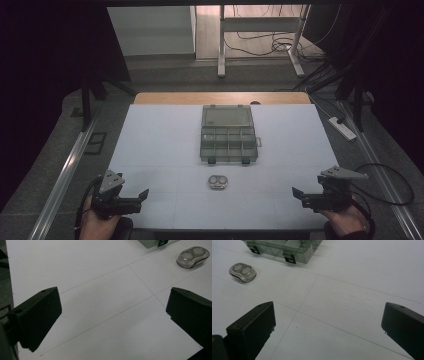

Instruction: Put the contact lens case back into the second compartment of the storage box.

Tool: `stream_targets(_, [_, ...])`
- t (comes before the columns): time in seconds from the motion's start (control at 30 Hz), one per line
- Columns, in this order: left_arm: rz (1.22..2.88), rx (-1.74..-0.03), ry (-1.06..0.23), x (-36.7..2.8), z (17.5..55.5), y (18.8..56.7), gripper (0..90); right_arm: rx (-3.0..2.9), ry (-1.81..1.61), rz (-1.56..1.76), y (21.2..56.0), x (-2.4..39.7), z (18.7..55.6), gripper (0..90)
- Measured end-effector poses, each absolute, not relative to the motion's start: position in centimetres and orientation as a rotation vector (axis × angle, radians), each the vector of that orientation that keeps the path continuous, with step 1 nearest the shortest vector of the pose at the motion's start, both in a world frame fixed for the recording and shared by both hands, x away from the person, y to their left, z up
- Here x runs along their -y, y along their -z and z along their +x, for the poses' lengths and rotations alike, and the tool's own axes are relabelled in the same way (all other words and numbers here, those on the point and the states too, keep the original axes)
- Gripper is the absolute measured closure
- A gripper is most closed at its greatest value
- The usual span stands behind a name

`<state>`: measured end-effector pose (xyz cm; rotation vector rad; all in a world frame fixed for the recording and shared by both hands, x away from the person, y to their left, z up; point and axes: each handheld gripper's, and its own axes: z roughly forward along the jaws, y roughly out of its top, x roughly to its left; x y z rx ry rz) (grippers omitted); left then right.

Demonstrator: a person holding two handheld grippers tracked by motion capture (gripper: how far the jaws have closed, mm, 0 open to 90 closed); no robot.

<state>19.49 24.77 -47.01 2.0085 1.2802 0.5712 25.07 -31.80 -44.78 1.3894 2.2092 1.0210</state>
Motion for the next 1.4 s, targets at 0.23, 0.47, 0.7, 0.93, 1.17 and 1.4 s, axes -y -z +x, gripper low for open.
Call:
stream_targets(0.23, [1.999, -1.287, -0.563, -24.9, 19.5, 47.0, 0.4, -2.221, -1.002, 1.395, 44.9, 31.7, 25.2, 0.0])
stream_targets(0.47, [1.995, -1.288, -0.560, -24.9, 19.5, 47.0, 0.5, -2.238, -0.991, 1.385, 44.9, 31.5, 25.3, 0.0])
stream_targets(0.7, [1.991, -1.287, -0.558, -25.0, 19.4, 47.0, 0.6, -2.267, -1.008, 1.369, 44.9, 31.5, 25.4, 0.0])
stream_targets(0.93, [1.977, -1.292, -0.551, -25.2, 19.4, 47.0, 0.6, -2.292, -1.032, 1.338, 44.8, 31.4, 25.4, 0.0])
stream_targets(1.17, [1.976, -1.292, -0.552, -25.2, 19.4, 47.0, 0.6, -2.299, -1.077, 1.313, 44.6, 31.1, 25.9, 0.0])
stream_targets(1.4, [1.973, -1.292, -0.550, -25.2, 19.4, 47.0, 0.6, -2.327, -1.092, 1.278, 44.4, 30.8, 26.4, 0.0])
